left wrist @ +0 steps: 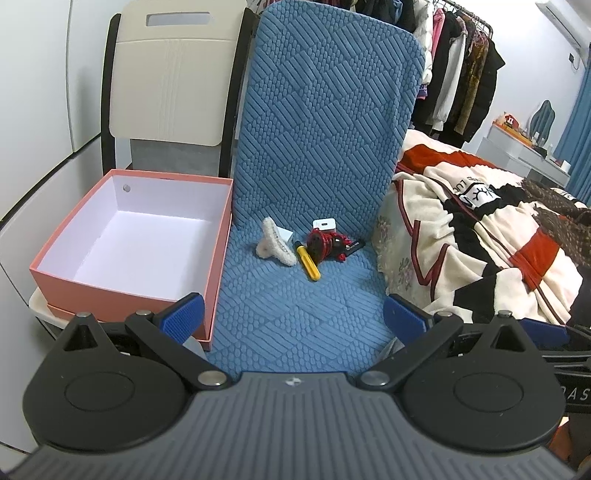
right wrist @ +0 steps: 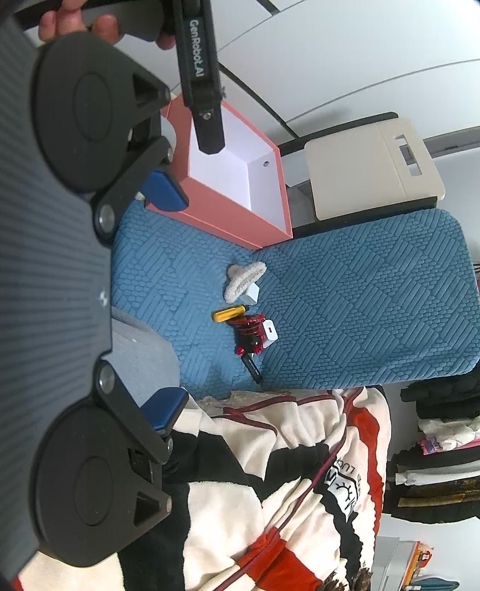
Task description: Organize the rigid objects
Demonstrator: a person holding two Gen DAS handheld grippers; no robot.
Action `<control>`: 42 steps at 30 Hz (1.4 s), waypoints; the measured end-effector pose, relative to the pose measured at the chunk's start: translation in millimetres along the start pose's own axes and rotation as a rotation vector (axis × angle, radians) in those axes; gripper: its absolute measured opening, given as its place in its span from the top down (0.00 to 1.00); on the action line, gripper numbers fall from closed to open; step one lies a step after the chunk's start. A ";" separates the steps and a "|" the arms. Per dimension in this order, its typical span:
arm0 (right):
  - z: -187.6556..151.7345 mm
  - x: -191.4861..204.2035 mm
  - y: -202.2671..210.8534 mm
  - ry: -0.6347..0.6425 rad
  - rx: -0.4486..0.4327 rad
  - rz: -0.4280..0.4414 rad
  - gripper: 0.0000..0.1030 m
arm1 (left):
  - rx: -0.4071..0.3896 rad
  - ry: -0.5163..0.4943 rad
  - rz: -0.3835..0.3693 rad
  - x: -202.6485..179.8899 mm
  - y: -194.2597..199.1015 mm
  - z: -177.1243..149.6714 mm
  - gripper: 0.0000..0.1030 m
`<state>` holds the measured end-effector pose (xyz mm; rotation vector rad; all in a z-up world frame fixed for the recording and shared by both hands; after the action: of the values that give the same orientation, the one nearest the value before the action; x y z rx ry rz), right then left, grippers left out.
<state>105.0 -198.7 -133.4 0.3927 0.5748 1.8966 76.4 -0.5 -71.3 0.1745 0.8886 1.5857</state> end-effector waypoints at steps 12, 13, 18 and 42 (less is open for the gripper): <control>-3.1 -5.4 -13.6 -0.017 0.009 -0.004 0.00 | 0.030 0.003 0.011 0.3 -22.0 0.3 0.00; -4.0 -7.0 -16.5 -0.020 0.011 -0.003 0.00 | 0.035 0.005 0.010 0.2 -26.0 -0.4 0.00; -9.8 -17.9 -31.9 -0.031 0.023 -0.007 0.00 | 0.053 0.003 0.027 1.0 -47.6 -2.5 0.00; -29.1 -44.5 -98.7 -0.062 0.036 -0.015 0.00 | 0.106 -0.044 0.029 -14.8 -137.3 -1.7 0.00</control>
<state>182.5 -214.5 -212.9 0.4676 0.5694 1.8552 186.4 -20.6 -152.5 0.2973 0.9400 1.5571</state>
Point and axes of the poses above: each gripper's, at about its wrist camera, not at the fingertips, and y roughly against the way its jaws point, x to its left, z to its top, the point moved 7 cm from there along -y, roughly the way its jaws point, and after that the axes turned 15 degrees about y, right-handed, at the moved point
